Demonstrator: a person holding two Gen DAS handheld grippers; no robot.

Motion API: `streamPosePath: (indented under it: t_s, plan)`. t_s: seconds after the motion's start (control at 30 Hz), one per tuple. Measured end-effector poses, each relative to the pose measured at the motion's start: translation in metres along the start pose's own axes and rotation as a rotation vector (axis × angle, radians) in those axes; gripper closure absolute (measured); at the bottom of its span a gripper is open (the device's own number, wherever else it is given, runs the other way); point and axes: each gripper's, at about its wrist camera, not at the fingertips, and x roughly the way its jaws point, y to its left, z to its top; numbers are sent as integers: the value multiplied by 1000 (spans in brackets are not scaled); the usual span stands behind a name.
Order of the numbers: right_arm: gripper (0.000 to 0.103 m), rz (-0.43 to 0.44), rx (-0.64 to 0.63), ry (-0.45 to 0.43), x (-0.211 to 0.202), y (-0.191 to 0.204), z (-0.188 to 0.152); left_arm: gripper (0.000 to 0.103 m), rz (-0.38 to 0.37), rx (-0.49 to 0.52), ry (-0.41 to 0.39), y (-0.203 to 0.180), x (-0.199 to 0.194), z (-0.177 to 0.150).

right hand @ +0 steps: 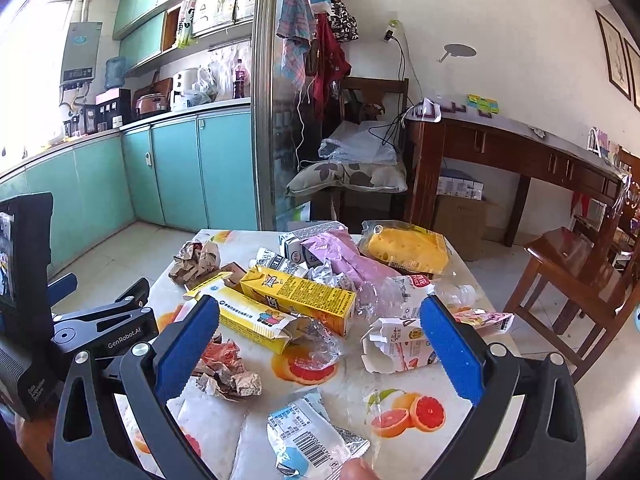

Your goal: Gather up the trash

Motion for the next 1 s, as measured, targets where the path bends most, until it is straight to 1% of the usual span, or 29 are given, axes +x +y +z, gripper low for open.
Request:
streamPosePath:
  t_s: [0.07, 0.17, 0.37, 0.57, 0.77, 1.0]
  plan:
    - [7, -3, -5, -7, -1, 0, 1, 3, 3, -6, 4, 1, 1, 0]
    - [7, 30, -18, 3, 1, 1, 1, 3, 0, -12, 10, 2, 2, -1]
    - [7, 61, -22, 8, 1, 4, -2, 3, 6, -11, 11, 2, 3, -1]
    - [7, 46, -15, 5, 0, 3, -2, 3, 11, -26, 10, 5, 2, 0]
    - [7, 78, -18, -5, -2, 6, -3, 3, 22, -30, 4, 8, 1, 0]
    - [7, 73, -48, -5, -2, 10, -3, 3, 23, -31, 6, 8, 2, -1]
